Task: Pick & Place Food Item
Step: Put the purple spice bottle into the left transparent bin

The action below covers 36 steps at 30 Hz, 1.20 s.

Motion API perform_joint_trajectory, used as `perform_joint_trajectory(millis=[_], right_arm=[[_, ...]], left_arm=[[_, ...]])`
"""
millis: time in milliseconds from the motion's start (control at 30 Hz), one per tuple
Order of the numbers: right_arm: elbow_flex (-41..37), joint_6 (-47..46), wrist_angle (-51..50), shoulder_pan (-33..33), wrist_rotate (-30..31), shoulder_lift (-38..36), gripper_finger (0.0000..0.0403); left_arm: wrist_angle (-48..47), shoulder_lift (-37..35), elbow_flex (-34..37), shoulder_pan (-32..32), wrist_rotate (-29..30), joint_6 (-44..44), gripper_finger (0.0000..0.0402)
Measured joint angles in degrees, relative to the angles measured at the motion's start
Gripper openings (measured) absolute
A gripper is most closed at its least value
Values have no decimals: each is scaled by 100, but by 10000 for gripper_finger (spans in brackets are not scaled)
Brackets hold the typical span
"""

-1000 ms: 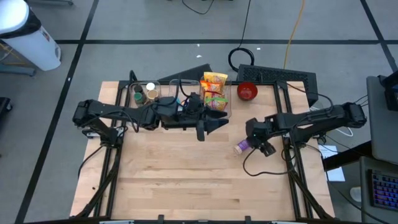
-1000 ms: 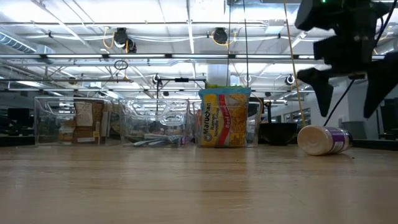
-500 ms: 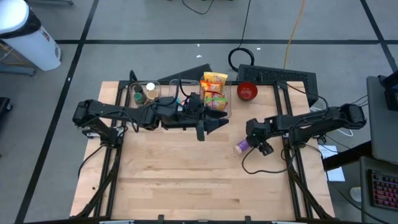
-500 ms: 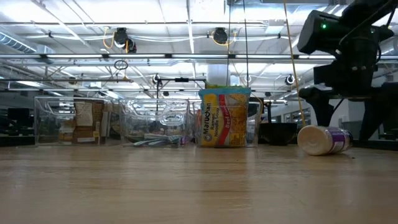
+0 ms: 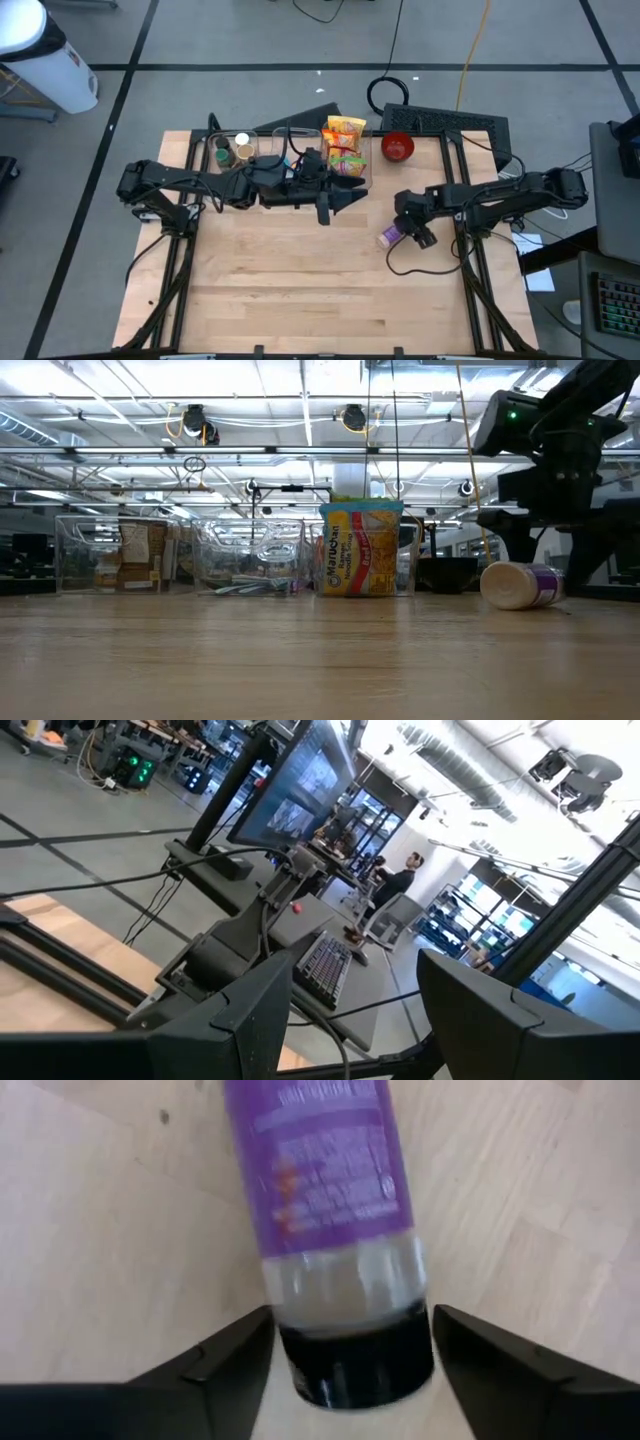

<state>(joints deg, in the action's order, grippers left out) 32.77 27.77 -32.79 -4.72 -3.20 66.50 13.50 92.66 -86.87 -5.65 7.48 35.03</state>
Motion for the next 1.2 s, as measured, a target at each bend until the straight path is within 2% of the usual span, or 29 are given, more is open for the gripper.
perform_joint_trajectory(millis=[167,433,900,1067,1200], right_arm=[[0,-32,103,-19,-149,-2,193],[315,-726,-2,-10,-348,-163,192],[2668,-1663,-296,-33,-1562,-455,191],[3013,-1786,-268,-94,-1681,-452,191],[3045,-2119,-65,-260,-2161,-449,191]], left_arm=[[-12,0,0,0,2,0,223],[-118,0,0,0,2,-5,223],[-837,-2,2,0,224,-201,223],[-1203,-2,2,-22,361,-229,223],[-1357,0,2,-22,363,-230,223]])
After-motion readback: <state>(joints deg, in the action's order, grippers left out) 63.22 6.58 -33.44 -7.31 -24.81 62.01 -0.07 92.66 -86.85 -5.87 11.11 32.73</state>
